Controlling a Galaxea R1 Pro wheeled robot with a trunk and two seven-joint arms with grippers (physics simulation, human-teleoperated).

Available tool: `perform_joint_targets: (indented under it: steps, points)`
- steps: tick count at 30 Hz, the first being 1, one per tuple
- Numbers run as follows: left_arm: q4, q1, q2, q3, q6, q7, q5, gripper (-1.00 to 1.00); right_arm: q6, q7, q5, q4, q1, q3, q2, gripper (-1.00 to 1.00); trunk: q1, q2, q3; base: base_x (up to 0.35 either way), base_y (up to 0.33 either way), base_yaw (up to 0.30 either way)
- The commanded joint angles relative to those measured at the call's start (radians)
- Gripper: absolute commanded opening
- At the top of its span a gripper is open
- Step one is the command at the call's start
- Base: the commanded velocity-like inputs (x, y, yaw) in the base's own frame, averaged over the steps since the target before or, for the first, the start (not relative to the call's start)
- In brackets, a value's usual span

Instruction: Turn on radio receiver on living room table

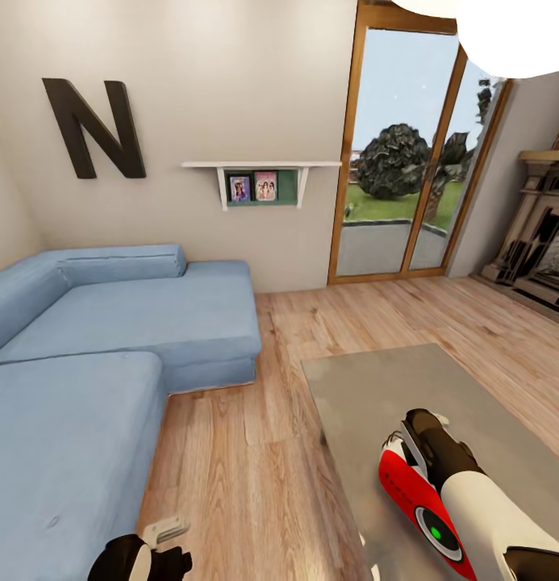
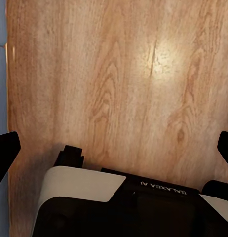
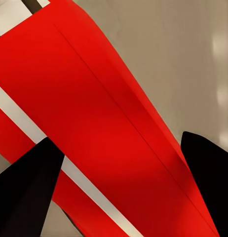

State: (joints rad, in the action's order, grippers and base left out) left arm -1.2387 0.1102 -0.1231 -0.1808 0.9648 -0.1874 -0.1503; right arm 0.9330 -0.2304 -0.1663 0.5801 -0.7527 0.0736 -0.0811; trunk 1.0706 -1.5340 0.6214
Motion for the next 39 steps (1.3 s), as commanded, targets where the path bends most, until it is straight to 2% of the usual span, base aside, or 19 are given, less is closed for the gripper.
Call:
perform_joint_targets:
  steps: [1,9,14,24,25,39]
  points:
    - [0.0,0.0,0.0,0.0,0.0,0.0,0.0,1.0,-0.049,-0.001,-0.009,-0.04,0.001,0.001,0.0,-1.0,0.0,0.0,0.0,0.0,0.0,0.0]
    - [-0.001,0.0,-0.003,0.001,0.0,0.0,0.0,1.0,-0.049,-0.001,-0.009,-0.04,0.001,0.001,-0.001,-1.0,0.0,0.0,0.0,0.0,0.0,0.0]
    - [0.0,0.0,-0.002,0.001,0.0,-0.001,0.0,1.0,-0.049,-0.001,-0.009,-0.04,0.001,0.002,0.0,-1.0,0.02,-0.035,0.016,0.0,0.0,0.0]
    - [-0.002,0.0,-0.001,0.001,0.001,-0.001,0.0,1.0,-0.049,-0.001,-0.009,-0.04,0.001,0.002,0.0,-1.0,0.02,-0.035,0.016,0.0,0.0,0.0]
    - [-0.002,0.0,-0.001,0.001,0.002,-0.001,0.0,1.0,-0.049,-0.001,-0.009,-0.04,0.001,0.002,0.0,1.0,0.02,-0.035,0.016,0.0,0.0,0.0]
    - [-0.002,0.0,0.0,0.0,0.002,-0.001,0.0,1.0,-0.049,-0.001,-0.009,-0.04,0.001,0.002,0.0,1.0,0.02,-0.035,0.016,0.0,0.0,0.0]
